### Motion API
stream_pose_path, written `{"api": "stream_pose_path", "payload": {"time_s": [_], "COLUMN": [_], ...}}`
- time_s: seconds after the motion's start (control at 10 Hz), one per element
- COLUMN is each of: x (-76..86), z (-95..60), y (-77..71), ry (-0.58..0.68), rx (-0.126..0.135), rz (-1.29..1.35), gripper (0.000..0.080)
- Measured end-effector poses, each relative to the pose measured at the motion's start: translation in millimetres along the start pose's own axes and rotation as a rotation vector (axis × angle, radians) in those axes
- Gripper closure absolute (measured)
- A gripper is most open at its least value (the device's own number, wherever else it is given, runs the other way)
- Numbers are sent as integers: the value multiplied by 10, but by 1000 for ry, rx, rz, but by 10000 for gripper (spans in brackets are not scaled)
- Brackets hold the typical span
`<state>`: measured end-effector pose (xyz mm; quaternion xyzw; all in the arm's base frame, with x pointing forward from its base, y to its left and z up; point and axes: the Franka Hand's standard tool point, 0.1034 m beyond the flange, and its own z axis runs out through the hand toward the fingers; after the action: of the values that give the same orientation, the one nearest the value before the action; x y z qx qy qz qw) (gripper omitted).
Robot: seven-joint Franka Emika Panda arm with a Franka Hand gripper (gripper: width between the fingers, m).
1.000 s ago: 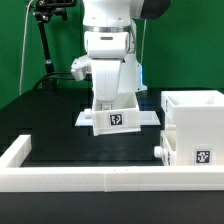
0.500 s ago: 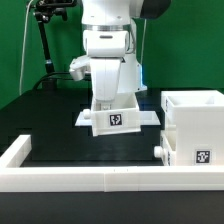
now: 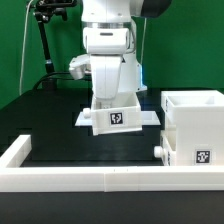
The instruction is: Assemble drawer
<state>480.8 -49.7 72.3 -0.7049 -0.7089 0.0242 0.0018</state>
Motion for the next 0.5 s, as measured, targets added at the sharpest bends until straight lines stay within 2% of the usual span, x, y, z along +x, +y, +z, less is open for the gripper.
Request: {"api": "stream_pose_path", "payload": {"time_s": [0.1,0.2,0.4,0.5], "x": [26,12,10,8], "z": [-13,4,14,18], "y": [46,20,31,23], "ry": [0,0,1,1], "rx": [-34,-27,-59,-55], "rz": [-4,-1,1,1], "gripper": [755,755,755,755]}}
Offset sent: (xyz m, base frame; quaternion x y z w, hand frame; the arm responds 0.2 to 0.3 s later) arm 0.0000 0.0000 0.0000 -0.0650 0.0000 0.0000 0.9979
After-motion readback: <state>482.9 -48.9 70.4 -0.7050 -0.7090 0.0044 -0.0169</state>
